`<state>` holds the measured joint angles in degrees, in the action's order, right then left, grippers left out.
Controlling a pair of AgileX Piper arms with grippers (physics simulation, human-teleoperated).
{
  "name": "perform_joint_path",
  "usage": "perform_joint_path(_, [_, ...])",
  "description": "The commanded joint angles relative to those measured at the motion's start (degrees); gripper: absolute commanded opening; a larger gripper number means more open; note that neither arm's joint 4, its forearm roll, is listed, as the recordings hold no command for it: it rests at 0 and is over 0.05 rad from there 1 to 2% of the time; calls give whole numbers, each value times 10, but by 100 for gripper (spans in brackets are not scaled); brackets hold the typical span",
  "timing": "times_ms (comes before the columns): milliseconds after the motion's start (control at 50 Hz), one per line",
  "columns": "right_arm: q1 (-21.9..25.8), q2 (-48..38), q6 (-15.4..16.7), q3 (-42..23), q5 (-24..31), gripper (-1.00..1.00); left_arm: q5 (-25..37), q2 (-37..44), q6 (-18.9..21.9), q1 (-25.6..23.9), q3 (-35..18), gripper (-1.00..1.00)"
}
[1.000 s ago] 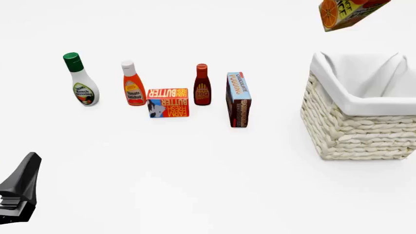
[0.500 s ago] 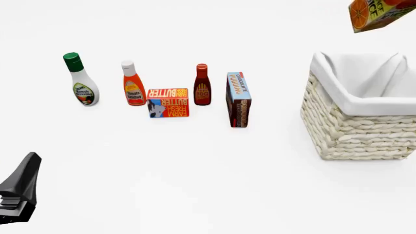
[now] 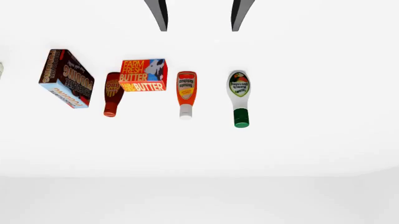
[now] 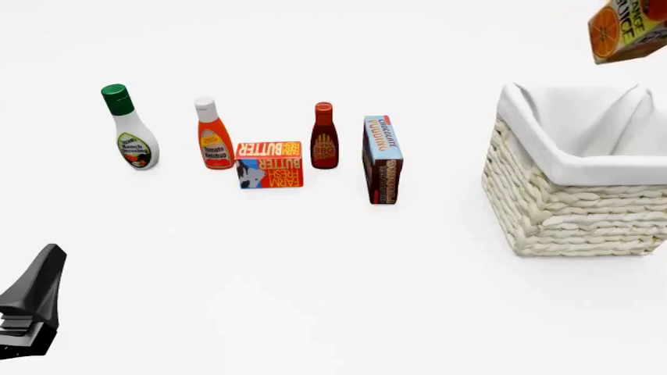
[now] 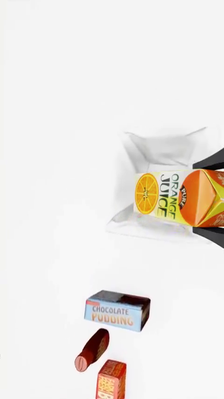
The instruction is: Pick the orange juice and place it in the basket.
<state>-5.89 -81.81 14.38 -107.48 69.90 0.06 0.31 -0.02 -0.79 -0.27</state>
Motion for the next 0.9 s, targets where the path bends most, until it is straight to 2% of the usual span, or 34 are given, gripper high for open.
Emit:
perform_joint_path(20, [-12, 4, -25, 4, 0, -100, 0, 0, 0, 0, 0, 100])
perform_joint_path(520, [-28, -8, -65, 31, 0, -100, 0, 0, 0, 0, 0, 100])
perform_joint_path(900, [-38, -23, -69, 37, 0, -100, 0, 0, 0, 0, 0, 100])
